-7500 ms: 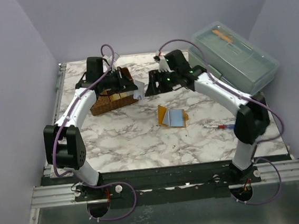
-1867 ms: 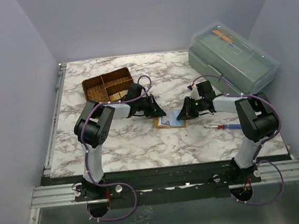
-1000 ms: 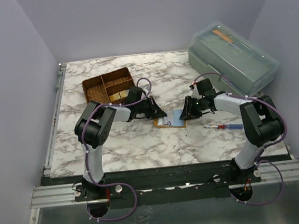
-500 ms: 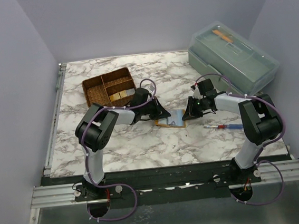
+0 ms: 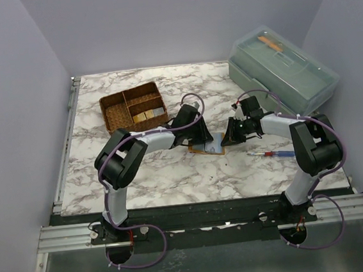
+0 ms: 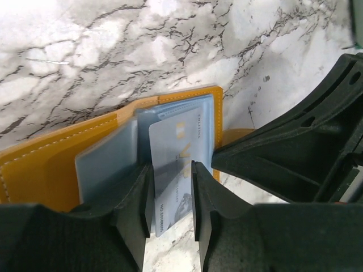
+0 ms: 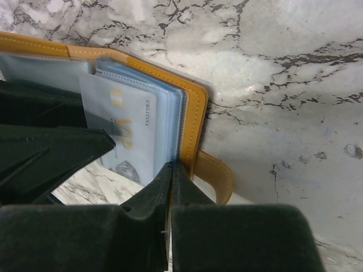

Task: Put the credit cards into the card holder
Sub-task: Insert the credit card into the card holder.

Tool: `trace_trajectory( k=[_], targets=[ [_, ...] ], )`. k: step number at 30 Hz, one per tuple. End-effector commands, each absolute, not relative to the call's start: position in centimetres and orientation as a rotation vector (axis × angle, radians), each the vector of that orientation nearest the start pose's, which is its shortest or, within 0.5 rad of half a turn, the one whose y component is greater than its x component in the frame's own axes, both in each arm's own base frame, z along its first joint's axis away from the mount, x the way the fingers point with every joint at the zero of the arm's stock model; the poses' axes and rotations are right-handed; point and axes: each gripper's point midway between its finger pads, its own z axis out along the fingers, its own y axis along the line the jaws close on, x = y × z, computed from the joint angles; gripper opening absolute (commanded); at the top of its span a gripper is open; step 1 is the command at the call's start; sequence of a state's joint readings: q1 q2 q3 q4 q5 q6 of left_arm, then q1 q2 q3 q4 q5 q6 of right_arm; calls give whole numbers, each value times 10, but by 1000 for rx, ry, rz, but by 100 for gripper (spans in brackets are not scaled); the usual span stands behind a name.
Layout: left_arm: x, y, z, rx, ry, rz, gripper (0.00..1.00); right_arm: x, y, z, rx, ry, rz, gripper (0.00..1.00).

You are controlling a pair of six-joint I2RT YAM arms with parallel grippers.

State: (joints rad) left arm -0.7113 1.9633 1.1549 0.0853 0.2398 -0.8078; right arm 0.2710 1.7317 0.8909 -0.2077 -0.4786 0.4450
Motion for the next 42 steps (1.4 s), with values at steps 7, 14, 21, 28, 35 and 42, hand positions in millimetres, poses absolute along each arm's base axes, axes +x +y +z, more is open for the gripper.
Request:
trace_trajectory(
  k=[7, 14, 21, 28, 35, 42],
  targets=[
    [305, -375, 27, 222, 2633, -646, 60, 304, 183, 4, 53, 2732, 822, 3],
    [301, -381, 31, 215, 2654, -682, 60, 302, 183, 4, 54, 2733, 826, 3],
    [285, -414, 29, 253, 2697, -792, 61, 303, 184, 5, 58, 2728, 833, 2],
    [300, -382, 64, 198, 2659, -879, 68, 302, 182, 5, 53, 2725, 823, 2],
    [289, -387, 84, 257, 2670, -1029, 70, 305, 187, 4, 49, 2720, 857, 3],
    [285, -377, 74, 238, 2666, -984, 41, 308, 190, 17, 73, 2672, 884, 9]
  ],
)
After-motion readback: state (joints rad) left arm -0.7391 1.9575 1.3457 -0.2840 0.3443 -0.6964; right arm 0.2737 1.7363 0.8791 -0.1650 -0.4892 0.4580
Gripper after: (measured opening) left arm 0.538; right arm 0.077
